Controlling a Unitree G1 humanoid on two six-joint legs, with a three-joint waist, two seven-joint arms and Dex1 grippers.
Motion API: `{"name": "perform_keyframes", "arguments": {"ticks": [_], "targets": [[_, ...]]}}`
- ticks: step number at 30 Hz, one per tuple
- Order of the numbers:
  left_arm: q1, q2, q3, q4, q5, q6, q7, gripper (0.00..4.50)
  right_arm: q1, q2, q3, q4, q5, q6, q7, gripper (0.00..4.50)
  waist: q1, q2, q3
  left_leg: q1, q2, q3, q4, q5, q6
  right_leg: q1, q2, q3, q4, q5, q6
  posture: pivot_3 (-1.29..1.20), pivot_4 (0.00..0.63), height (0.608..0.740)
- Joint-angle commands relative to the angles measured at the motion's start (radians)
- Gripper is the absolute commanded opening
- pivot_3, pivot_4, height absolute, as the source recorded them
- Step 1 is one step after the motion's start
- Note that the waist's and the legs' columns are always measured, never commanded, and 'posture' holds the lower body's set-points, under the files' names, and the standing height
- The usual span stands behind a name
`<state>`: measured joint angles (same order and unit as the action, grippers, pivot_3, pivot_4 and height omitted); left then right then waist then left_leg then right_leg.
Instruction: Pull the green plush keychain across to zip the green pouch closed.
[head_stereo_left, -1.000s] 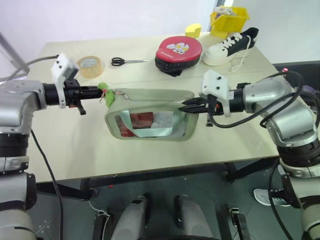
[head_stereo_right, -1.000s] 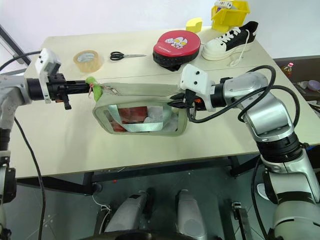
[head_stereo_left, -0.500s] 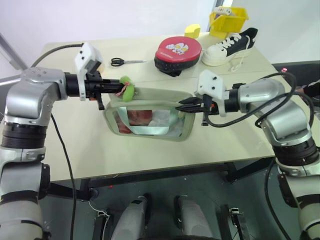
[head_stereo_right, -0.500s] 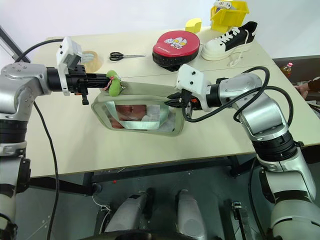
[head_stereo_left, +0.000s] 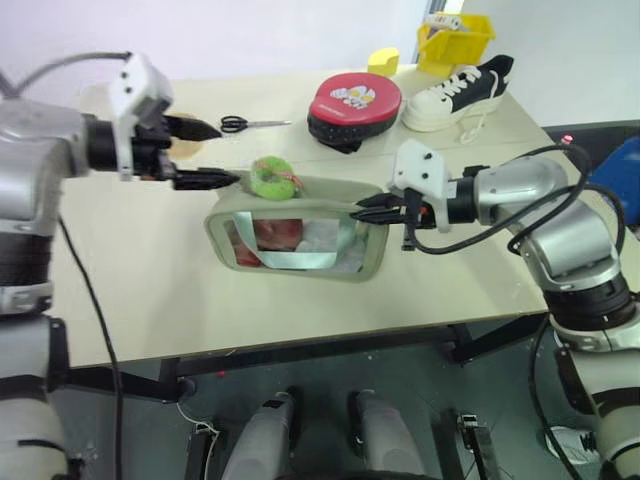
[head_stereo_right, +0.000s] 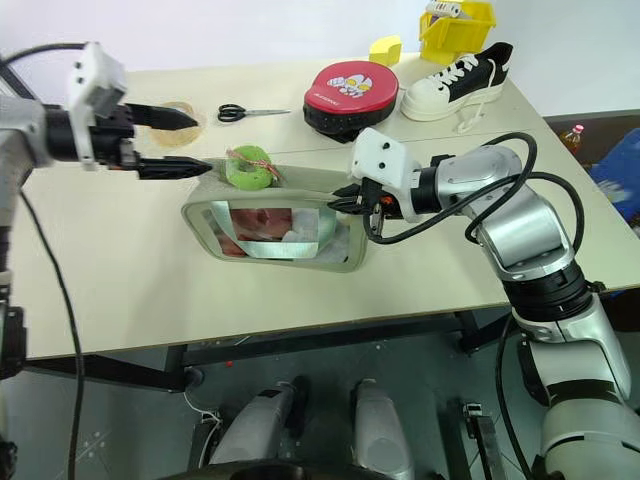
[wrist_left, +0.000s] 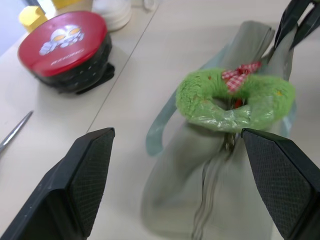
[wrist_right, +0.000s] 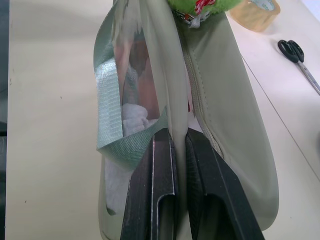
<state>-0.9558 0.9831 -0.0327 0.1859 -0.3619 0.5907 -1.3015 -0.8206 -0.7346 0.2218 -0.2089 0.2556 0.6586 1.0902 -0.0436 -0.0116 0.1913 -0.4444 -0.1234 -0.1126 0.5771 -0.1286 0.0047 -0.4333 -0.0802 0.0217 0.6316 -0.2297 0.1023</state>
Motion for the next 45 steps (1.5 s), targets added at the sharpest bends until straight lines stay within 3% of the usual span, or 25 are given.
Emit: {"name": "perform_keyframes", "arguments": {"ticks": [1,7,13,16,23,29,32,36,40,45], "targets": [[0.001,0.078,0.066,-0.075,-0.036,0.052,-0.032,4.44,-0.025,0.007,-0.005,0.002,-0.004,-0.033,0.004,0.0,0.0,0.0,0.0,0.0,0.0,0.0,0.0,0.0,0.0,0.0,0.0,0.0,0.0,0.0,0.0,0.0,0.15,0.74],[0.212,0.125,0.118,-0.329,-0.129,0.17,-0.013,4.44,-0.042,0.017,0.002,0.036,-0.012,-0.056,0.011,0.0,0.0,0.0,0.0,0.001,0.0,0.0,0.0,0.0,0.0,0.001,0.0,0.0,0.0,-0.001,-0.002,0.0,0.15,0.74],[0.324,0.059,0.072,-0.364,-0.026,0.054,0.115,4.44,-0.059,0.03,0.01,0.051,-0.019,-0.059,0.021,0.0,0.003,0.0,0.0,0.001,0.0,0.0,0.0,0.0,0.0,0.001,-0.001,0.0,0.0,-0.001,-0.002,0.0,0.15,0.74],[0.322,0.029,0.059,-0.349,-0.015,0.032,0.136,3.58,-0.062,0.032,0.011,0.049,-0.02,-0.055,0.024,0.0,0.005,0.0,0.0,0.0,0.0,0.0,0.0,0.0,0.0,0.001,-0.001,0.001,0.0,-0.001,-0.002,0.0,0.15,0.74],[0.308,0.011,0.048,-0.317,-0.017,0.011,0.129,0.06,-0.057,0.032,0.007,0.042,-0.024,-0.043,0.023,0.0,0.003,0.0,0.0,0.0,0.0,0.0,0.0,0.0,0.0,0.001,0.0,0.0,0.0,-0.001,-0.002,0.0,0.15,0.74],[0.31,0.005,0.047,-0.336,-0.055,0.062,0.108,0.06,-0.067,0.028,0.0,0.062,-0.032,-0.044,0.02,0.0,0.003,0.0,0.0,0.0,0.0,0.0,0.0,0.0,0.0,0.001,0.0,0.0,0.0,-0.001,-0.002,0.0,0.15,0.74],[0.318,0.004,0.047,-0.348,-0.055,0.066,0.108,0.0,-0.09,0.017,-0.013,0.091,-0.029,-0.044,0.036,1.18,0.003,0.0,0.0,0.001,0.0,0.0,0.0,0.0,0.0,0.001,0.0,0.0,0.0,-0.001,-0.002,0.0,0.15,0.74],[0.32,0.005,0.049,-0.348,-0.061,0.067,0.106,0.0,-0.163,-0.035,-0.02,0.169,-0.047,-0.092,0.1,3.15,0.008,0.0,0.0,0.0,0.0,0.0,0.0,0.0,0.0,0.001,-0.001,0.0,-0.001,-0.001,-0.002,0.0,0.15,0.74],[0.324,0.002,0.048,-0.359,-0.061,0.069,0.111,0.0,-0.26,-0.037,-0.027,0.183,0.01,-0.06,0.173,3.15,0.006,0.0,0.0,0.0,0.0,0.001,0.0,0.0,0.0,0.001,-0.001,0.0,-0.001,-0.001,-0.002,0.0,0.15,0.74],[0.331,0.002,0.053,-0.368,-0.063,0.078,0.113,0.0,-0.351,0.171,-0.042,0.216,0.057,0.036,0.031,3.15,-0.004,0.0,0.0,0.001,0.0,0.0,-0.001,0.0,0.0,0.0,0.0,0.001,0.0,-0.001,-0.002,0.0,0.15,0.74]]}}
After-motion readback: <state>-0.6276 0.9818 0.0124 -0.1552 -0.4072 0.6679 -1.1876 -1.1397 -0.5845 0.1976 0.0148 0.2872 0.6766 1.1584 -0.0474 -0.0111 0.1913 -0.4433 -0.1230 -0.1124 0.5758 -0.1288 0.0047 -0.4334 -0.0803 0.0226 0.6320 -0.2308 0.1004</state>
